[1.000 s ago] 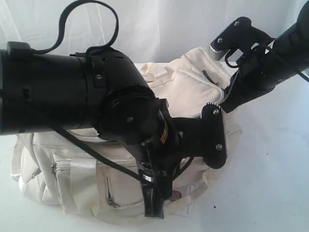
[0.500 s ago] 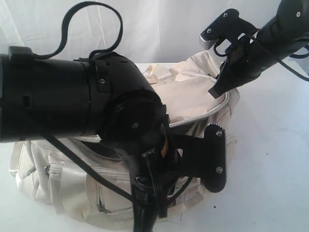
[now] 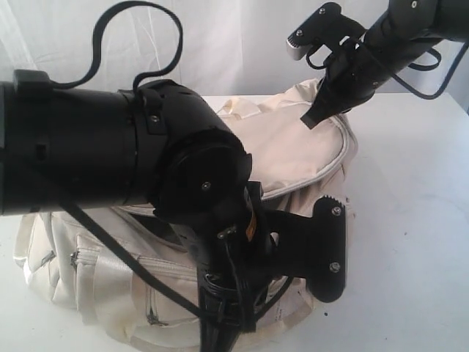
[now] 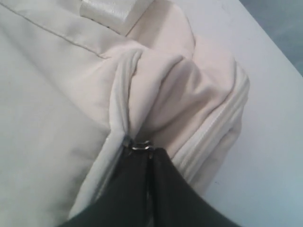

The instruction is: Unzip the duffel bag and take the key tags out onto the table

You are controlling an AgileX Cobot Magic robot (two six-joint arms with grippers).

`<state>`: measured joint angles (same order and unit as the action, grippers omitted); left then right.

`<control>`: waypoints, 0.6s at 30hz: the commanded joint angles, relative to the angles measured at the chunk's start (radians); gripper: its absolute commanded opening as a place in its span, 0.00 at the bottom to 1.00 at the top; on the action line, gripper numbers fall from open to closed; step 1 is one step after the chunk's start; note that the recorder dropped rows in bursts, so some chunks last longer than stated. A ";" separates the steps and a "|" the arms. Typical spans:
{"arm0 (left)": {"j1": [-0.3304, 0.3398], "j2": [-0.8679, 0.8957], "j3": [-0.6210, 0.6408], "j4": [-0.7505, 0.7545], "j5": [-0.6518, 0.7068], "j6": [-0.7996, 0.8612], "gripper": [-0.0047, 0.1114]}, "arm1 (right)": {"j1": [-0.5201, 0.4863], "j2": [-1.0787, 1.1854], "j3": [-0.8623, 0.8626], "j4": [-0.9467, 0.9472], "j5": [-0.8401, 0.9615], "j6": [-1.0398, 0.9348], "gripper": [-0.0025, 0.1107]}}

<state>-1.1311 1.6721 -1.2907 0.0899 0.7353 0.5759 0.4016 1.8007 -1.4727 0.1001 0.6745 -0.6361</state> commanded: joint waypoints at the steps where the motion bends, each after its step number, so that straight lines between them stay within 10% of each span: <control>1: -0.019 -0.009 0.014 -0.155 0.153 0.050 0.04 | -0.014 0.041 -0.075 -0.044 -0.108 0.004 0.02; 18: -0.019 -0.009 0.014 -0.189 0.153 0.082 0.04 | -0.014 0.238 -0.292 0.000 -0.116 0.012 0.02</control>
<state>-1.1275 1.6721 -1.2907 0.0338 0.7353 0.6452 0.4016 2.0168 -1.7182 0.1327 0.6949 -0.6379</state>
